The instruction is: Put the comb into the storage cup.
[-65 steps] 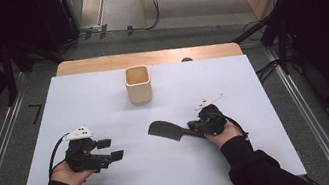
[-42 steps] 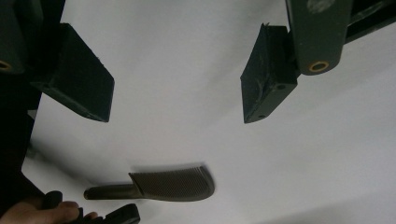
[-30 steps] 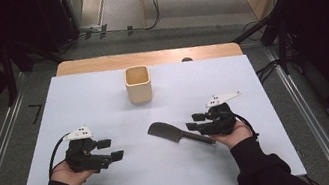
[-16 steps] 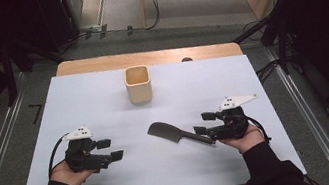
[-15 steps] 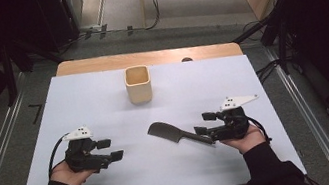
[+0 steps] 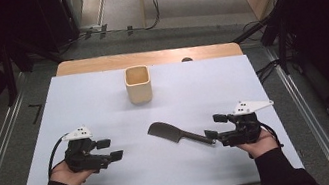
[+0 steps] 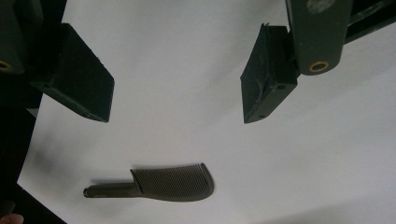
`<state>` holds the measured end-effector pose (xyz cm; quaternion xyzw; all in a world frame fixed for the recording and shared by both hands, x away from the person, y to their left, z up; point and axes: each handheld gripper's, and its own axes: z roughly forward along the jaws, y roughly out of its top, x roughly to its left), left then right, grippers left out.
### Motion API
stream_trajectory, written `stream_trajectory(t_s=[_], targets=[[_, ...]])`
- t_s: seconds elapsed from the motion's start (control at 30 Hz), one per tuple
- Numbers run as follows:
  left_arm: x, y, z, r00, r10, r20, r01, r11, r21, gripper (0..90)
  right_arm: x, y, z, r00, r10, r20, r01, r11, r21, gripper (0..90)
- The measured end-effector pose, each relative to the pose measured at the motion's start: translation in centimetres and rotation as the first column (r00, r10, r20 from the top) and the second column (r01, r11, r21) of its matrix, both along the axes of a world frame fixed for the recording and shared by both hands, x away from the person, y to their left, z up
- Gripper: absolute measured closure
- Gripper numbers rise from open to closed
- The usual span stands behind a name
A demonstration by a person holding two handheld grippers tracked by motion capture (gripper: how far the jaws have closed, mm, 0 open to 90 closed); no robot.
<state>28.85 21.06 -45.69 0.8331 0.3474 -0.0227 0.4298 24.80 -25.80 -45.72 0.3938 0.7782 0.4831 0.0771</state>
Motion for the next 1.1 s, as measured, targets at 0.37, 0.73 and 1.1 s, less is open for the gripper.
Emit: stream_trajectory(t_s=[0.37,0.73,1.1], targets=[[-0.1,0.3,0.1,1.0000,0.001,-0.002,-0.001,0.9999,-0.016,26.1,-1.2,-1.5,-0.3,0.9997,-0.016,0.019,0.015,0.999,0.035,24.2],[0.0,0.2,0.1,1.0000,0.002,-0.003,-0.003,0.9996,-0.029,26.1,-1.1,-0.9,-0.6,0.9999,0.009,0.015,-0.009,0.999,0.035,24.2],[0.0,0.2,0.1,1.0000,-0.002,-0.001,0.002,0.9997,-0.026,26.1,-0.4,-0.5,-0.4,0.9991,0.020,0.037,-0.021,0.999,0.038,24.2]])
